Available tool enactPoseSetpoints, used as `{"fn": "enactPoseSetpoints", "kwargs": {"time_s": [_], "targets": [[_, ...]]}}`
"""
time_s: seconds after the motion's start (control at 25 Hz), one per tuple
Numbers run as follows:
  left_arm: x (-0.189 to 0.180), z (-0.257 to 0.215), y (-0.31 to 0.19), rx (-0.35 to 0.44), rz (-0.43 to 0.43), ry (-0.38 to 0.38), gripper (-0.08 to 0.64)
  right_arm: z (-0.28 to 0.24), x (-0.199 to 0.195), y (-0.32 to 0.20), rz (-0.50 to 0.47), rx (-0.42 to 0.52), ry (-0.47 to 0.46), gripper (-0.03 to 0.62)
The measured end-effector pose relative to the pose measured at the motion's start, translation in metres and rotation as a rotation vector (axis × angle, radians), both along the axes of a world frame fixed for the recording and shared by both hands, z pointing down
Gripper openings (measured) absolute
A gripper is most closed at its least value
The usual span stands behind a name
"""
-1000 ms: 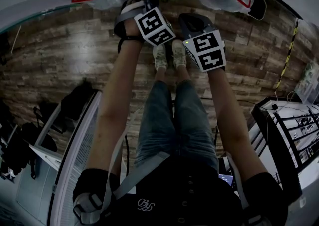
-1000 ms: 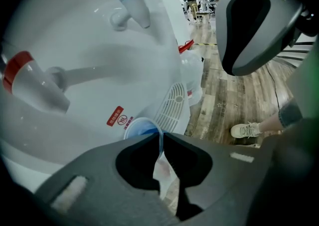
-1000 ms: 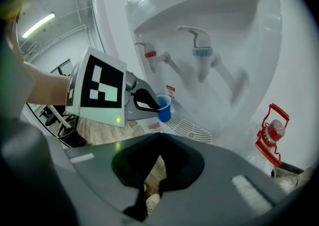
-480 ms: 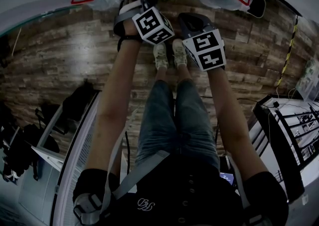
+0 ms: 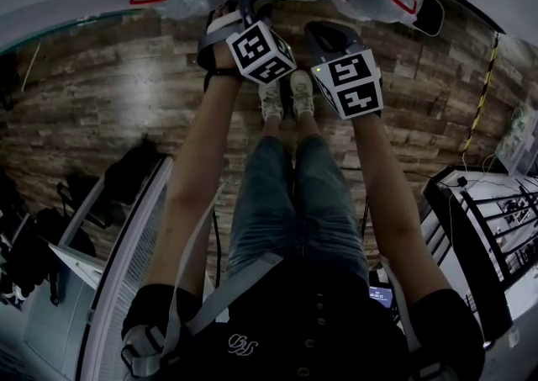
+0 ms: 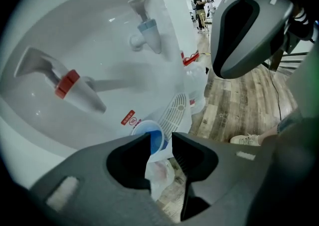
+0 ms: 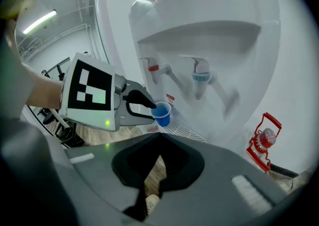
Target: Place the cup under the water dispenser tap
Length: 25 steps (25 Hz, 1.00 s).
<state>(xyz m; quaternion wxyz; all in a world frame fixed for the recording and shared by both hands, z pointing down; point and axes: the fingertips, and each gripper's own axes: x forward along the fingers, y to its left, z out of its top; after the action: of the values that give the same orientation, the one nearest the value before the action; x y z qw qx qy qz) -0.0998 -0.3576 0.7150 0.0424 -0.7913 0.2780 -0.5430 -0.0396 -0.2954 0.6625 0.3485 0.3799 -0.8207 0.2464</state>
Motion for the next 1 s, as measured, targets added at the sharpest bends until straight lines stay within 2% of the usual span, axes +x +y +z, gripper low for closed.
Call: {"fn": "enactPoseSetpoints", "kwargs": {"time_s": [0.28,0.6,1.0], "targets": [[0.003,-0.031,0.015,-0.020,-0.019,0.066,0.127,-0.025,-0.005,0.001,-0.041,0.023,0.008,0.000],[0.003,-0.090,0.035,-0.002,-0.065,0.150,0.126,-0.068,-0.015,0.002,-0.070,0.066,0.000,0.000],[0.000,-0.156,0.059,-0.105,-0.167,0.343,0.123,-0.129,-0.022,0.009,-0.060,0.128,-0.045,0.000]]}}
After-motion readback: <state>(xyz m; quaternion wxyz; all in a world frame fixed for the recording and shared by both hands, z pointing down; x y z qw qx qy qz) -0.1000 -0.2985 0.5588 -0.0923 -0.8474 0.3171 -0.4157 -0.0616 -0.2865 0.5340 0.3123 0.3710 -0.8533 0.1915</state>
